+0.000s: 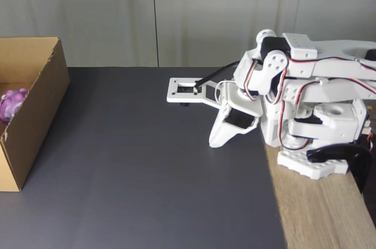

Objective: Grasp a ball and put it in the box.

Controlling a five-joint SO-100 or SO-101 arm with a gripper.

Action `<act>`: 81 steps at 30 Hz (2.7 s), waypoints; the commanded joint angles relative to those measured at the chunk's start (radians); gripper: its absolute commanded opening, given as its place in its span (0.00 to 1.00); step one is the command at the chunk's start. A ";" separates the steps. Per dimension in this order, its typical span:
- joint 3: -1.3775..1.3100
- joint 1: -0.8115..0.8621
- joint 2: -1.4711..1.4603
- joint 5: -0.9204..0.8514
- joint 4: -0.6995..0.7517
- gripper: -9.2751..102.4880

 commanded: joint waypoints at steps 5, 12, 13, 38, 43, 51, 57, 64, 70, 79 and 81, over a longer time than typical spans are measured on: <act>0.003 0.026 -0.006 -0.044 0.031 0.11; 0.003 0.035 -0.006 -0.041 0.031 0.11; 0.003 0.032 -0.006 -0.041 0.031 0.11; 0.003 0.150 -0.006 -0.040 0.031 0.11; 0.003 0.150 -0.006 -0.040 0.031 0.11; 0.003 0.150 -0.006 -0.040 0.031 0.11; 0.003 0.150 -0.006 -0.040 0.031 0.11; 0.003 0.150 -0.006 -0.040 0.031 0.11; 0.003 0.150 -0.006 -0.040 0.031 0.11; 0.003 0.150 -0.006 -0.040 0.031 0.11; 0.003 0.150 -0.006 -0.040 0.031 0.11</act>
